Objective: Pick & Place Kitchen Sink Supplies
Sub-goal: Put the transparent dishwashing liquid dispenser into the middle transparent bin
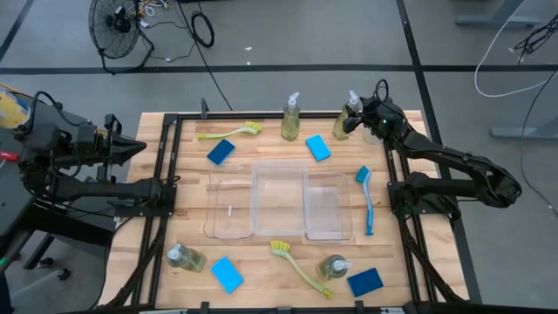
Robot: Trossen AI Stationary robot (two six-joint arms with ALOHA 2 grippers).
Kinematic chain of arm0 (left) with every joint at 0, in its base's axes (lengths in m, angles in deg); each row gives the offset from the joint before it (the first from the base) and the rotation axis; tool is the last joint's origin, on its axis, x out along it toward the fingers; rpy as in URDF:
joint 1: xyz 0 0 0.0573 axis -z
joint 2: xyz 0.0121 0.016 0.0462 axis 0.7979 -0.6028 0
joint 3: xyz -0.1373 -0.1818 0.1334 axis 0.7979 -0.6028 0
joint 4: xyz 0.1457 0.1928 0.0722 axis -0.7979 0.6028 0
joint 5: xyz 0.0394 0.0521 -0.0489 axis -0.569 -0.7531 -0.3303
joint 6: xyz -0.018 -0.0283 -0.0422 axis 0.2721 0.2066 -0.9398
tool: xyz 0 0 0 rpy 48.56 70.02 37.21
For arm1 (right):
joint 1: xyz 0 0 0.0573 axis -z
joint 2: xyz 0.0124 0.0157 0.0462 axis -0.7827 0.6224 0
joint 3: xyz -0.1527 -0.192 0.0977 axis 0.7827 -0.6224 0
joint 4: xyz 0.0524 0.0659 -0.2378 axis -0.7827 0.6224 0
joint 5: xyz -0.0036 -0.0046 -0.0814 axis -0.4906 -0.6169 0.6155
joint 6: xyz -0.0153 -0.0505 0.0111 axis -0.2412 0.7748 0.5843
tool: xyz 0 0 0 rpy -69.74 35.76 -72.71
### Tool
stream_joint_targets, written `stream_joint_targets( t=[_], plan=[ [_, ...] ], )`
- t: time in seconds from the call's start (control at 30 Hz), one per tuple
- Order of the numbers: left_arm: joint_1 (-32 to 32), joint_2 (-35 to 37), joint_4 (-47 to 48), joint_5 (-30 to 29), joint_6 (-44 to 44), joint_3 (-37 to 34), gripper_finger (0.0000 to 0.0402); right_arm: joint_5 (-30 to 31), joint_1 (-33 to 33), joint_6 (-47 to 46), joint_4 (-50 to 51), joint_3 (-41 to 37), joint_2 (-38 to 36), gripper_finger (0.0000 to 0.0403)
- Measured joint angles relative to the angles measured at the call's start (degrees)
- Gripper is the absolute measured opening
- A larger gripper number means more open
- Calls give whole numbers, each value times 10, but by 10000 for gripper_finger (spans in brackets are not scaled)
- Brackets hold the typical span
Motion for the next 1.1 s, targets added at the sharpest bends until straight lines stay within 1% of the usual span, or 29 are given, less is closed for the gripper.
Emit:
stream_joint_targets(
  t=[0.13,0.3,0.7,0.87,1.1],
  plan=[
    [0,0,0,0,0,0,18,-5,12,-8,-13,0,15,286],
    [0,0,0,0,0,0,18,-40,23,-8,-40,0,29,286],
    [0,0,0,0,0,0,18,-45,37,-8,-52,0,46,266],
    [0,0,0,0,0,0,18,-46,37,-8,-52,0,46,243],
    [0,0,0,0,0,0,18,-46,37,-8,-51,0,46,189]
  ],
)
